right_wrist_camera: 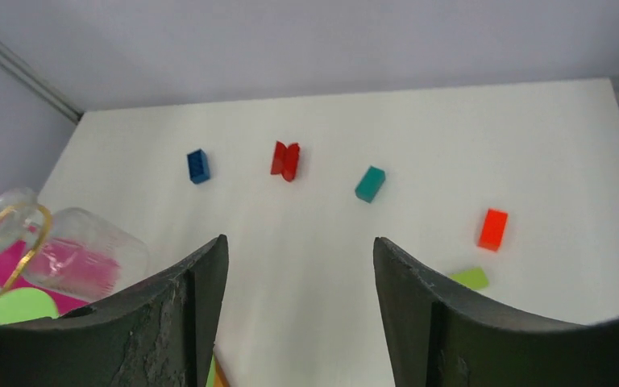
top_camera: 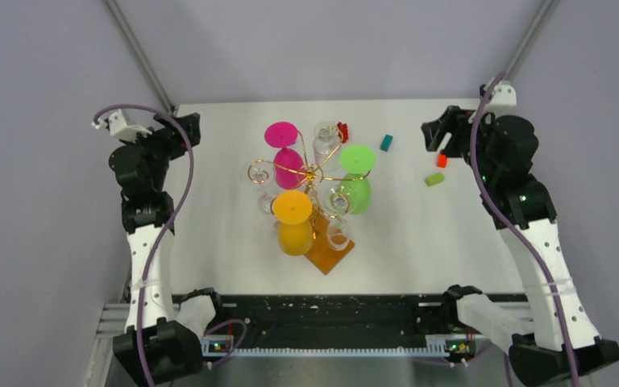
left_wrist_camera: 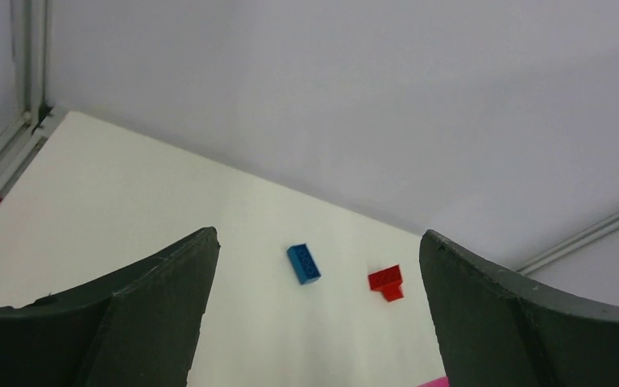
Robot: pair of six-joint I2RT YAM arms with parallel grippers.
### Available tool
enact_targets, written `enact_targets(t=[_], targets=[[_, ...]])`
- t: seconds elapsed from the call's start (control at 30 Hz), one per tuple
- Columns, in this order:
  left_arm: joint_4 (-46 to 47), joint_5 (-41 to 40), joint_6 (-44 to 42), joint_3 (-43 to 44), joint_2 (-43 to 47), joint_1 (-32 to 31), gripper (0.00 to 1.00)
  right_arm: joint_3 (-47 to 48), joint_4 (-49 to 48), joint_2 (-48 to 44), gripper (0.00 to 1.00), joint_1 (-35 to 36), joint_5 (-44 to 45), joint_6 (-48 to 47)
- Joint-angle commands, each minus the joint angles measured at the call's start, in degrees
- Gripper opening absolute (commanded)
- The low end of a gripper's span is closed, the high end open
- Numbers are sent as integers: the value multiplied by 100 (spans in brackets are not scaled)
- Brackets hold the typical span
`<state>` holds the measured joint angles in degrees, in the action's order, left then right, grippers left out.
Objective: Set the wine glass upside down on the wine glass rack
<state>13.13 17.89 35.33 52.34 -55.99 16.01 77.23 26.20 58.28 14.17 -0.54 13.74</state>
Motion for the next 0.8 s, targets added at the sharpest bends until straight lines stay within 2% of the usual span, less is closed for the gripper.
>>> enact_targets(t=[0.0,0.17,0.37,0.53,0.77], targets=[[-1765,-171,-706,128,297,6,99,-1121,-256,-762,66,-483,-259,229],[-1786,173,-786,-229,501,-275,99,-2524,-559,-1669,74,-495,-296,558],[-1999,-62,-954,-736,797,-503,99,-3397,-335,-2465,83,-488,15,685],[-2162,-103,-955,-1036,1015,-520,99,-3735,-279,-2898,94,-488,-38,805],[-2676,-157,-1021,-1158,1178,-520,99,-3882,186,-3074,99,-490,154,753]])
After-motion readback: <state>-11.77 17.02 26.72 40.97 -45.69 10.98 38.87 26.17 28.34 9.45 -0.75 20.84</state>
